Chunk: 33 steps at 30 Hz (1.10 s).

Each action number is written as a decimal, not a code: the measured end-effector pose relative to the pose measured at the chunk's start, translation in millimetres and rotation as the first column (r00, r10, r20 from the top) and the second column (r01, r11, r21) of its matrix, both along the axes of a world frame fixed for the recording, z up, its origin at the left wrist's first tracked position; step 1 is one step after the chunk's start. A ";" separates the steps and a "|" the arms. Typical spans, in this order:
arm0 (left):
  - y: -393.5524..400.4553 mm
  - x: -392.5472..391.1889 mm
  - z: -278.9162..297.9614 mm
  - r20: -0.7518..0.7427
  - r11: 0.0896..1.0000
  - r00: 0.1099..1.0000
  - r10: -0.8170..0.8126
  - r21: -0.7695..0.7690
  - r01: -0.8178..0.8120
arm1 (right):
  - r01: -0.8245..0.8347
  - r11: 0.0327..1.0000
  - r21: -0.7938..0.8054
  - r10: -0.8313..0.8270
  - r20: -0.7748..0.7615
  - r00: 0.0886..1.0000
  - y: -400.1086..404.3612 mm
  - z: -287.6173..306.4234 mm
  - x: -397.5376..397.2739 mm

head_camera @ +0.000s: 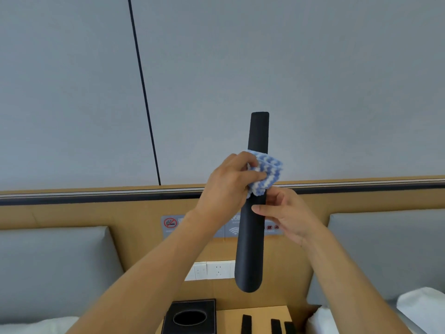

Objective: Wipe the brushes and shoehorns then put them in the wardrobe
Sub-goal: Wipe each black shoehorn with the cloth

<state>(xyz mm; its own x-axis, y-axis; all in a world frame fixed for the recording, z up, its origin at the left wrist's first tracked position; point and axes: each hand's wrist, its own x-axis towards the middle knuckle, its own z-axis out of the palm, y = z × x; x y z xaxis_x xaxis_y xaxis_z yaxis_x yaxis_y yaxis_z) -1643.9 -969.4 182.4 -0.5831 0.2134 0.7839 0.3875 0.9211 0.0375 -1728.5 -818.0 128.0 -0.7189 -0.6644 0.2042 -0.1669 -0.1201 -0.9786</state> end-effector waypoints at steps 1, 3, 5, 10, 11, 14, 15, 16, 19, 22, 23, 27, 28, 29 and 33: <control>1.9 -0.6 -3.2 0.012 1.000 1.000 -0.010 0.003 0.010 | 0.002 1.000 -0.018 -0.002 0.009 1.000 2.9 -0.7 0.1; 5.5 -1.6 -10.8 0.038 1.000 0.999 -0.023 0.007 0.023 | 0.003 0.999 -0.046 -0.001 0.035 0.999 9.5 -4.5 -0.1; 9.5 -2.7 -19.9 0.060 0.999 0.998 -0.034 0.028 0.033 | 0.007 0.999 -0.041 -0.005 0.051 0.999 16.1 -10.6 0.0; 22.3 -5.8 -47.7 0.161 0.998 0.987 -0.022 0.068 0.011 | 0.042 0.999 -0.004 -0.041 0.075 0.996 29.6 -32.6 5.4; 24.1 -6.4 -54.3 0.191 0.998 0.981 -0.018 0.068 0.005 | 0.055 0.998 0.004 -0.055 0.086 0.995 32.1 -38.4 7.1; 27.8 -6.6 -76.3 0.271 0.998 0.962 -0.017 0.056 0.002 | 0.073 0.996 0.043 -0.078 0.137 0.987 39.8 -59.5 12.6; 28.8 -6.1 -84.0 0.294 0.998 0.956 -0.022 0.059 0.004 | 0.074 0.996 0.054 -0.081 0.156 0.984 42.6 -67.5 14.8; 29.3 -5.6 -90.4 0.312 0.998 0.950 -0.030 0.064 0.011 | 0.071 0.996 0.056 -0.080 0.179 0.981 45.3 -74.5 16.7; 33.3 -4.0 -111.7 0.361 0.996 0.931 -0.056 0.084 0.027 | 0.063 0.997 0.039 -0.070 0.253 0.965 55.1 -96.7 22.8; 38.6 -4.3 -136.9 0.425 0.998 0.904 -0.036 0.070 0.007 | 0.062 0.996 0.068 -0.078 0.284 0.956 63.7 -121.4 27.8; 39.8 -4.1 -146.4 0.453 0.998 0.891 -0.023 0.065 -0.007 | 0.061 0.996 0.072 -0.080 0.299 0.951 66.5 -130.0 29.9; 36.9 0.7 -188.7 0.544 0.989 0.839 0.013 0.117 -0.091 | 0.086 0.994 0.072 -0.108 0.394 0.913 76.3 -161.3 37.0; 34.8 3.0 -198.9 0.562 0.983 0.827 0.029 0.136 -0.126 | 0.091 0.992 0.084 -0.118 0.412 0.903 77.8 -169.3 38.7; 32.4 5.5 -208.4 0.579 0.975 0.814 0.048 0.150 -0.165 | 0.098 0.989 0.109 -0.135 0.420 0.898 78.9 -178.9 40.6; 19.6 18.8 -243.6 0.641 0.922 0.764 0.070 0.251 -0.295 | 0.197 0.904 0.381 -0.343 0.368 0.864 87.5 -237.1 51.0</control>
